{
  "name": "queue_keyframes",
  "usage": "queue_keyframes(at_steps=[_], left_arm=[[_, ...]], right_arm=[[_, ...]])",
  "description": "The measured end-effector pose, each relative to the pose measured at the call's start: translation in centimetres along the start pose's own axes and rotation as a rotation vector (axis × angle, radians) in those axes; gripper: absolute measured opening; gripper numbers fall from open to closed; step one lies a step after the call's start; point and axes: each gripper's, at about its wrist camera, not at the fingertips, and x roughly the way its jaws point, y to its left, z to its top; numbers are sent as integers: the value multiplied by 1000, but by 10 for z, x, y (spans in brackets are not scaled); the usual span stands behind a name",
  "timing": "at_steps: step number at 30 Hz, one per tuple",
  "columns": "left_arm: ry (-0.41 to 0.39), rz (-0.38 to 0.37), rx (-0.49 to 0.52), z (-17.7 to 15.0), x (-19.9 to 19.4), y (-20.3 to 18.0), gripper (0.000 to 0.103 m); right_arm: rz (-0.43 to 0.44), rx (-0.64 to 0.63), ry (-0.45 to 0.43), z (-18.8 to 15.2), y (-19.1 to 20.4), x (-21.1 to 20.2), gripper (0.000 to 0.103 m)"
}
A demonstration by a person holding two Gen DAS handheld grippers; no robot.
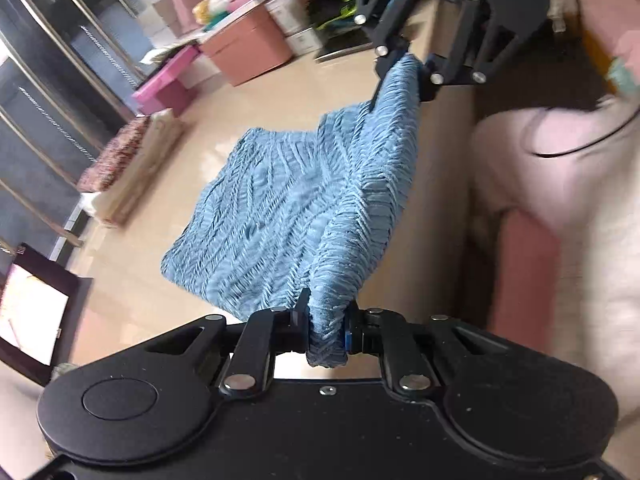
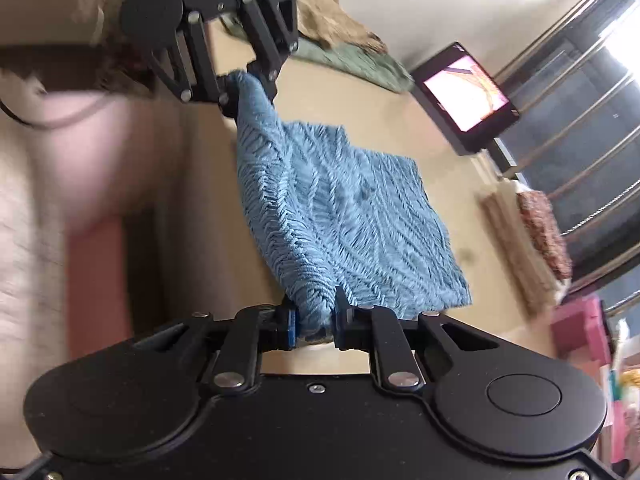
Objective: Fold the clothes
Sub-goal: 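Lift the held edge with both grippers and fold it over the garment, then lower the folded edge onto the garment and open both grippers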
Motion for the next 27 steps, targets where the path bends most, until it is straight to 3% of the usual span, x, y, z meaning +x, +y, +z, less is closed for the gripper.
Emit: queue_keyframes(at_steps=[5,7,10,13,14,16,18,24,26,27], left_arm=[[-21,-70,-18,20,-33,34,14],[-7,-125,-90,29,-24,66,15],[30,-246,-281,35,13,126,17],[99,-364,-504,23,69,178,41],[103,-388,-569,17,84,190,49],[118,-426,-699,2,111,208,54],[77,-440,-774,-11,122,215,56],[-68,-435,-918,-46,125,210,55],[-134,-394,-975,-58,123,204,37],[-156,-383,-1009,-63,122,202,36]], right_arm=[[222,170,-70,14,-51,-35,16],[283,276,-73,12,-85,-28,16],[383,508,-62,-6,-138,7,16],[466,773,-37,-39,-179,54,16],[483,856,-33,-52,-186,69,16],[499,996,-35,-76,-195,94,19],[505,1099,-53,-96,-194,107,20],[551,1305,-174,-137,-184,114,20],[534,1329,-179,-141,-179,114,17],[522,1337,-176,-142,-175,114,16]])
